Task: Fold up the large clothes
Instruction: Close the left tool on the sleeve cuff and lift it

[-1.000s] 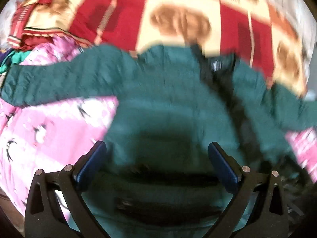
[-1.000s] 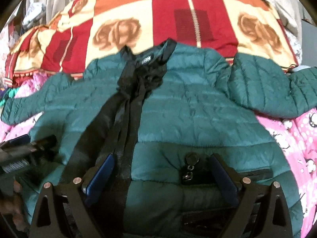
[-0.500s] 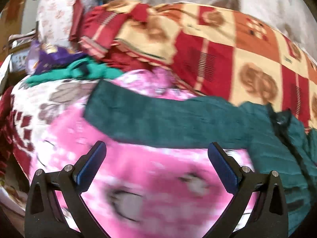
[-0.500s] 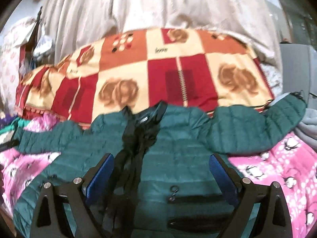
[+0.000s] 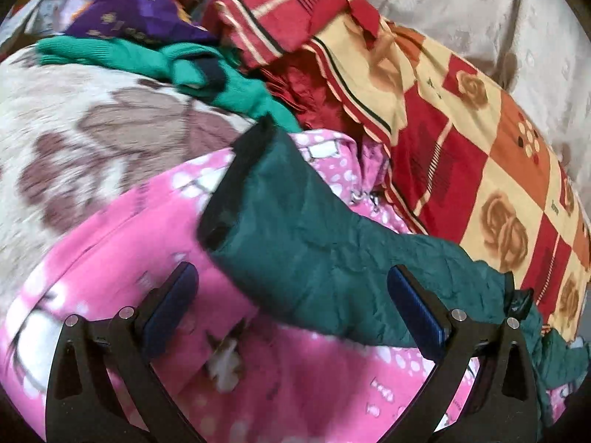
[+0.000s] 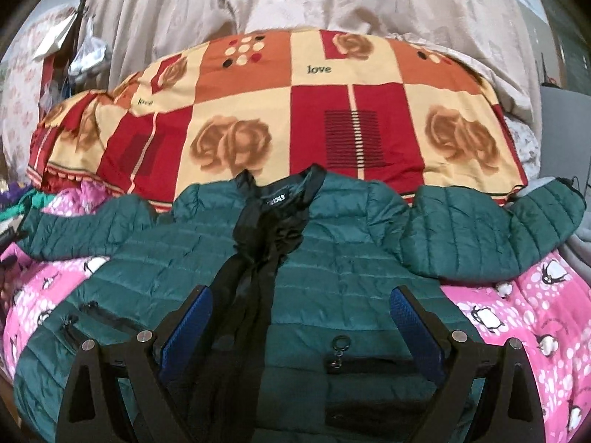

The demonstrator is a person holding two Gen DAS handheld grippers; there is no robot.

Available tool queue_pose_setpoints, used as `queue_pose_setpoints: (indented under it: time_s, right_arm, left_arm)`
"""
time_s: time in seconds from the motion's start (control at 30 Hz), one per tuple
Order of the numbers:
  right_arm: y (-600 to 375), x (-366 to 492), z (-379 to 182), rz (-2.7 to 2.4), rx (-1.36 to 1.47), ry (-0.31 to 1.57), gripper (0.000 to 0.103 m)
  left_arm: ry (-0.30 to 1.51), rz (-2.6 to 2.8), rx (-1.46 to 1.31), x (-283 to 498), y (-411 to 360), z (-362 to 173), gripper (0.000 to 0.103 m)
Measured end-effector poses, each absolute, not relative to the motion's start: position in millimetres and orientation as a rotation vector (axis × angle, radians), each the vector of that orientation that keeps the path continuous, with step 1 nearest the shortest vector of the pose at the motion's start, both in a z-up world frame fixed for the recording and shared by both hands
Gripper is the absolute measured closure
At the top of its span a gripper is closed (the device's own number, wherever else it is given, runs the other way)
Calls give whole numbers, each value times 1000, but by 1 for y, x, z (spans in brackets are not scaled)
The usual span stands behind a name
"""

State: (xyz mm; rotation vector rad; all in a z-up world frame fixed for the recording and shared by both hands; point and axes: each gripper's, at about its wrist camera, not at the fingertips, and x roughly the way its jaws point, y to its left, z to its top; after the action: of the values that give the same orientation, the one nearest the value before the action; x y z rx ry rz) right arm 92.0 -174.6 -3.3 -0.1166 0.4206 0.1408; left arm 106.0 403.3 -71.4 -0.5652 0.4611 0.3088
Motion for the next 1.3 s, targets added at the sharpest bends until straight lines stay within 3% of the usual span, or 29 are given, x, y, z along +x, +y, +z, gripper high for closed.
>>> queue_pose_setpoints:
  time_s: [0.37,0.43,0.47,0.5,0.57,0.87,1.13,1.3]
  right_arm:
    - [-169,99,-9,150,-143,458,8]
    - [-169,100,-10,148,-143,464,8]
    - [-169,100,-9,147,-142,465,8]
    - [-170,100,-9,147,-141,464,8]
    - [-170,100,-9,147,-141,463,8]
    - [-177,94,-4,121,-119,438,8]
    - [-207,76,8,-24,-18,410,8]
    - [-231,68,23,-111,-23,506,8]
  left_arm:
    - [467,332,-680,141,426,-57,1]
    - [468,370,-711,144,427,-54,5]
    - [462,395,-728,144,428,-53,23]
    - [463,398,-755,144,431,-55,55]
    - [504,400,-807,145,438,-61,87]
    - [514,353,-695,138,412,-22,91]
    - [526,169,-611,147,315,24,91]
    - [538,44,-560,169,241,43,91]
